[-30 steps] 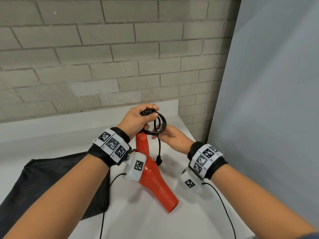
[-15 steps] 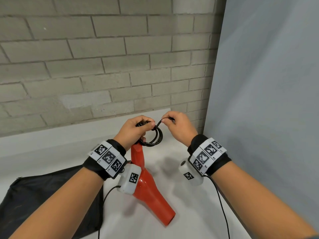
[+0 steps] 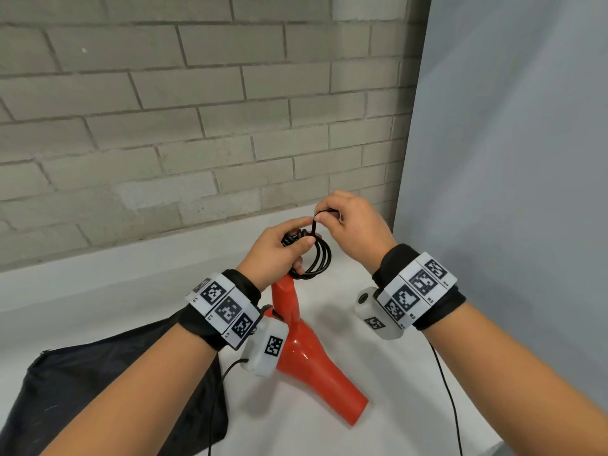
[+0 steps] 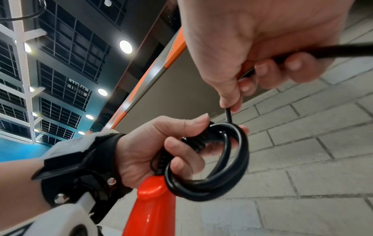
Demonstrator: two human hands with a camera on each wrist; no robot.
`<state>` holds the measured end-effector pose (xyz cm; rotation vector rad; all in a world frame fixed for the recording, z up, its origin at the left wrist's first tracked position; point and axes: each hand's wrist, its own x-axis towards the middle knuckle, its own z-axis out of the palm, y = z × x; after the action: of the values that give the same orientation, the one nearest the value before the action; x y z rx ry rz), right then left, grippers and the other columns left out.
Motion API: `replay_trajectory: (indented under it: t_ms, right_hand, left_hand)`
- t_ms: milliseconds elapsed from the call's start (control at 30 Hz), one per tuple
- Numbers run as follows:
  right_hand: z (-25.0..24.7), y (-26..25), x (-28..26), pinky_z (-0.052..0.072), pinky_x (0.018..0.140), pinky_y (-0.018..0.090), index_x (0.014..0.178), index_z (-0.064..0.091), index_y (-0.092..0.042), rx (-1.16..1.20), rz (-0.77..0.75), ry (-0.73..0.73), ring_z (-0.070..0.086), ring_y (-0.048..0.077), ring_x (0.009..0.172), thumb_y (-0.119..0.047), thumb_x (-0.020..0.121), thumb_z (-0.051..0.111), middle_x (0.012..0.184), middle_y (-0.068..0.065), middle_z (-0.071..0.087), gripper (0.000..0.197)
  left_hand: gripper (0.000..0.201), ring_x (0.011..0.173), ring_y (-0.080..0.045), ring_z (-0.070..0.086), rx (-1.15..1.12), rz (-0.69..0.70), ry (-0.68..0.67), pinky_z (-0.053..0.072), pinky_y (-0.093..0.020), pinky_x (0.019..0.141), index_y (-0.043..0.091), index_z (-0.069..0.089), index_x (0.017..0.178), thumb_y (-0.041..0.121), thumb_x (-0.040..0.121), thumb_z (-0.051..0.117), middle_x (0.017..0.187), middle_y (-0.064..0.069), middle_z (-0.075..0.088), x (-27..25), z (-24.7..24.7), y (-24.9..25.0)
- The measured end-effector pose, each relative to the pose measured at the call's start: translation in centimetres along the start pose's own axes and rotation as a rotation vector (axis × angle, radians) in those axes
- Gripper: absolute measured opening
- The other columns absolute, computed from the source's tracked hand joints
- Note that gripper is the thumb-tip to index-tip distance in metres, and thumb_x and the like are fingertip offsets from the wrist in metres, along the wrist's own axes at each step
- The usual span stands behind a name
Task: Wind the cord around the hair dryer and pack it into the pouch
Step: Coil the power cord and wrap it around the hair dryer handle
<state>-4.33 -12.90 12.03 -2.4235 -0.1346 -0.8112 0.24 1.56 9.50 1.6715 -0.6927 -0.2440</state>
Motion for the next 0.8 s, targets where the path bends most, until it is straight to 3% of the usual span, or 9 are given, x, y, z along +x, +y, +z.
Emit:
replay_trajectory:
  t_ms: [100,200,300,400,500,567,633,700,800]
  right_hand:
    - [-0.3,-0.1,-0.2,0.039,0.068,0.022,0.089,0.067,-0.011,0.002,-0.048,-0.022,0.049,0.012,0.075,-0.017,0.088,0.053,0.083,-0.001,0.058,0.015]
    - [-0.4,0.7,-0.8,0.037,0.066,0.009,0.096,0.065,-0.009,0.045,-0.041,-0.017,0.05,0.005,0.07,-0.016,0.09,0.052,0.08,-0.006,0.059,0.016]
    - [0.2,2.7,-2.0,0.035,0.059,0.008,0.095,0.062,-0.006,0.032,0.06,-0.077,0.043,-0.004,0.061,-0.012,0.093,0.047,0.067,-0.018,0.047,0.016]
    - [1.3,5.1,-3.2,0.038,0.06,0.018,0.085,0.061,-0.008,0.011,0.172,-0.184,0.048,0.013,0.064,-0.004,0.091,0.047,0.069,-0.007,0.05,0.015]
    - [2.4,6.8,-4.1,0.038,0.06,0.003,0.081,0.058,-0.01,-0.009,0.232,-0.262,0.05,0.02,0.075,0.002,0.086,0.049,0.084,0.003,0.05,0.017]
    - [2.8,7.1,-4.3,0.037,0.059,0.005,0.081,0.058,-0.009,-0.001,0.264,-0.269,0.051,0.021,0.076,0.002,0.086,0.049,0.085,0.004,0.051,0.016]
    - [2.7,6.8,-4.0,0.038,0.062,0.012,0.085,0.061,-0.005,0.031,0.305,-0.196,0.052,0.02,0.077,0.002,0.086,0.05,0.088,0.007,0.055,0.013]
    - [2.1,6.0,-3.3,0.042,0.071,0.022,0.087,0.061,-0.003,0.109,0.313,-0.018,0.054,0.02,0.08,0.002,0.086,0.05,0.091,0.01,0.056,0.012]
    - [0.8,3.8,-2.3,0.052,0.075,0.029,0.086,0.06,-0.007,0.267,0.205,0.289,0.057,0.018,0.081,0.001,0.086,0.051,0.086,0.0,0.053,0.012]
  left_hand:
    - [0.022,0.041,-0.006,0.042,-0.016,0.024,-0.004,0.05,-0.026,0.053,0.012,0.061,0.109,0.007,0.089,0.051,0.06,0.014,0.063,-0.3,-0.2,0.1]
    - [0.017,0.046,-0.005,0.042,-0.057,0.021,0.056,0.049,-0.023,0.048,0.021,0.064,0.094,0.009,0.089,0.052,0.08,0.0,0.055,0.0,-0.5,-0.4]
    - [0.015,0.041,-0.003,0.04,-0.119,-0.006,0.114,0.044,-0.019,0.043,0.013,0.062,0.1,0.012,0.09,0.051,0.073,0.0,0.045,0.7,-0.7,-0.8]
    - [0.016,0.041,-0.003,0.037,-0.174,-0.02,0.132,0.042,-0.017,0.041,0.009,0.059,0.104,0.011,0.091,0.05,0.069,0.001,0.043,1.1,-0.8,-0.9]
    - [0.014,0.043,-0.003,0.038,-0.184,-0.022,0.148,0.04,-0.016,0.04,0.01,0.059,0.102,0.012,0.091,0.05,0.071,0.001,0.045,1.1,-0.6,-1.0]
    - [0.015,0.05,-0.005,0.038,-0.181,-0.027,0.16,0.04,-0.016,0.04,0.009,0.059,0.103,0.013,0.091,0.05,0.073,0.001,0.047,1.2,-0.4,-0.9]
    - [0.021,0.057,-0.007,0.038,-0.164,-0.023,0.169,0.041,-0.015,0.04,0.004,0.059,0.107,0.014,0.091,0.049,0.075,0.001,0.048,1.4,-0.3,-0.7]
    - [0.019,0.061,-0.008,0.04,-0.131,-0.01,0.174,0.043,-0.017,0.044,0.007,0.06,0.105,0.015,0.092,0.049,0.076,0.002,0.049,1.5,-0.2,-0.8]
    - [0.013,0.063,-0.007,0.043,-0.091,0.008,0.177,0.042,-0.02,0.056,0.017,0.061,0.094,0.017,0.092,0.048,0.076,0.005,0.052,1.7,0.0,-0.8]
